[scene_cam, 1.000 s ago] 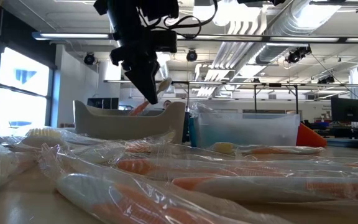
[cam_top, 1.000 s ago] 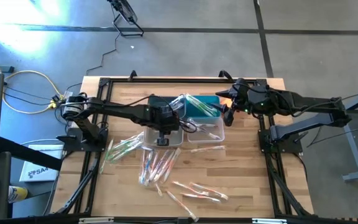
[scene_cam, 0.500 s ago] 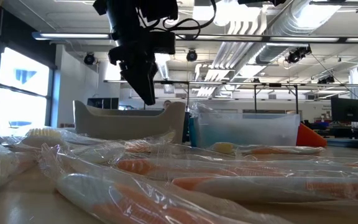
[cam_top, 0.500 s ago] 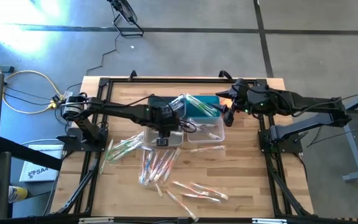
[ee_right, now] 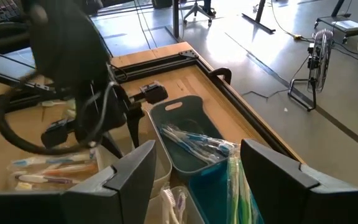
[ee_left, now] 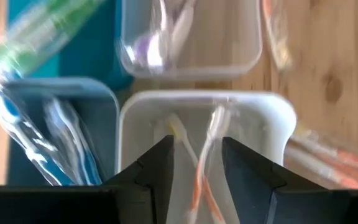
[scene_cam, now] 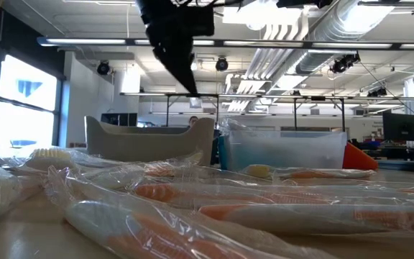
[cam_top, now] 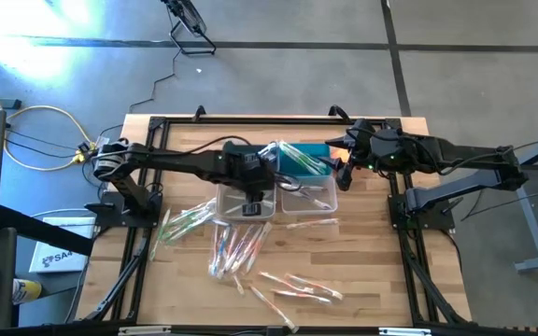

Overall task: Pick & Place Toothbrushes
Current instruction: Put the orange toothbrush into the gray bin

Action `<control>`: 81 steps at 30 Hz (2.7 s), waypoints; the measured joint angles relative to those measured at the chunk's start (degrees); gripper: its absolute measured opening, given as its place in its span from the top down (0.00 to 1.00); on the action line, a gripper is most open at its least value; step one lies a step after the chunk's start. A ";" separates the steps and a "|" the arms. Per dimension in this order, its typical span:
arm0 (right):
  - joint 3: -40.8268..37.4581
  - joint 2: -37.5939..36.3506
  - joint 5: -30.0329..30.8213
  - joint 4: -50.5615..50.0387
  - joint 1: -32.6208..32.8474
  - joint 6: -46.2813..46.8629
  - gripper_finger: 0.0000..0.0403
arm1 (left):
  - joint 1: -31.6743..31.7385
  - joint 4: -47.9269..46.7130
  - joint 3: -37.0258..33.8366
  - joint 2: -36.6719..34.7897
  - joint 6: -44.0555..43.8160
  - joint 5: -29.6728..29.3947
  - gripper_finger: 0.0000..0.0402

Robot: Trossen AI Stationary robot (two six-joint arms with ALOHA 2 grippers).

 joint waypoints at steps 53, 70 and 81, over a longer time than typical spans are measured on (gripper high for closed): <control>0.00 0.02 -3.08 -6.34 0.04 2.99 0.57 | 0.00 18.61 -13.33 -22.68 -11.44 1.55 1.00; 0.00 0.00 -2.99 -7.54 0.04 2.99 0.57 | 0.00 30.30 -34.67 -52.98 -10.25 -0.63 1.00; 0.00 0.32 -2.91 -8.48 2.79 5.53 0.57 | 0.00 28.70 -34.80 -64.30 -4.28 -0.57 1.00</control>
